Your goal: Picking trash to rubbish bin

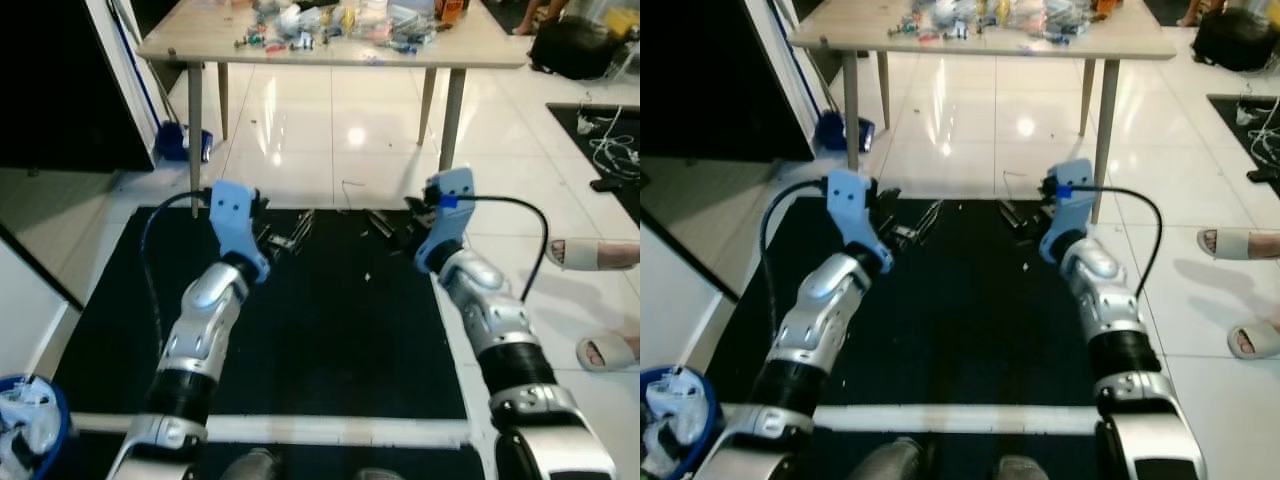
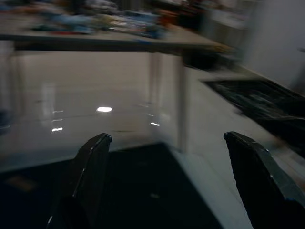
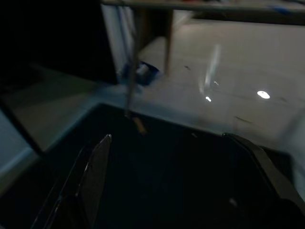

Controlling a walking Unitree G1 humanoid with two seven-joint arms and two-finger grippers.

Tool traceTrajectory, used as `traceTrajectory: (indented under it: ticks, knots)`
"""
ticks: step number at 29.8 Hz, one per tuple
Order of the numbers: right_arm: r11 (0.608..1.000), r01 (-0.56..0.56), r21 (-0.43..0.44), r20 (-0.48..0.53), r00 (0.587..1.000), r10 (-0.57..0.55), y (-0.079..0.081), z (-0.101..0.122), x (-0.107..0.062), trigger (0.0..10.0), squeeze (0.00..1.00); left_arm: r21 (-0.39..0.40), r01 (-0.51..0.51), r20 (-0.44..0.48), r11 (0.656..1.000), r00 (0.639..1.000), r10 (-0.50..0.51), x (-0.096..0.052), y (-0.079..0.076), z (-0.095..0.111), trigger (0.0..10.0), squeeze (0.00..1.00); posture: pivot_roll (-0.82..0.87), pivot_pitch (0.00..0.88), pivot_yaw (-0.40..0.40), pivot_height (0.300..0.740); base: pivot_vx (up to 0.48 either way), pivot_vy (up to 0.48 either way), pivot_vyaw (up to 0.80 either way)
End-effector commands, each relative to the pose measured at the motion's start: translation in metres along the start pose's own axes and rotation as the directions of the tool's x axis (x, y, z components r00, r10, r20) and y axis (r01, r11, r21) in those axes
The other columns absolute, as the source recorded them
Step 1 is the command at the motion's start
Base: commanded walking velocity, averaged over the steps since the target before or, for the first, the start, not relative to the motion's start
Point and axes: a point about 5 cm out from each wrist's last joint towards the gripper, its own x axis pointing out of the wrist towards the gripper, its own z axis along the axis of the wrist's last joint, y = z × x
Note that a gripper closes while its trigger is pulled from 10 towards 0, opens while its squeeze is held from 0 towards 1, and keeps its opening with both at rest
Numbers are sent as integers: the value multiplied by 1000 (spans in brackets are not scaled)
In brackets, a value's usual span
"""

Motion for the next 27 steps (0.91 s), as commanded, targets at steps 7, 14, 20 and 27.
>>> traceTrajectory:
  ticks: [7,14,20,27]
  knots:
    - [1000,5,-20,-6,1000,-5,1,-3,1,10000,0,39,-32,-36,999,999,33,0,3,-7,10000,0,-15,0,-28,740,0,0,775]
    - [999,21,-25,-5,1000,-21,1,-3,2,10000,0,38,-2,-34,999,999,3,1,2,-8,10000,0,-15,0,-28,740,0,0,320]
    - [999,37,-38,-27,999,-38,0,-5,3,10000,0,38,5,-29,999,1000,-4,1,1,-8,10000,0,-20,0,-29,740,354,0,0]
    - [998,47,-33,-59,997,-49,-2,-8,4,10000,0,38,14,-28,999,1000,-13,1,0,-9,10000,0,-21,0,-32,740,392,0,-229]
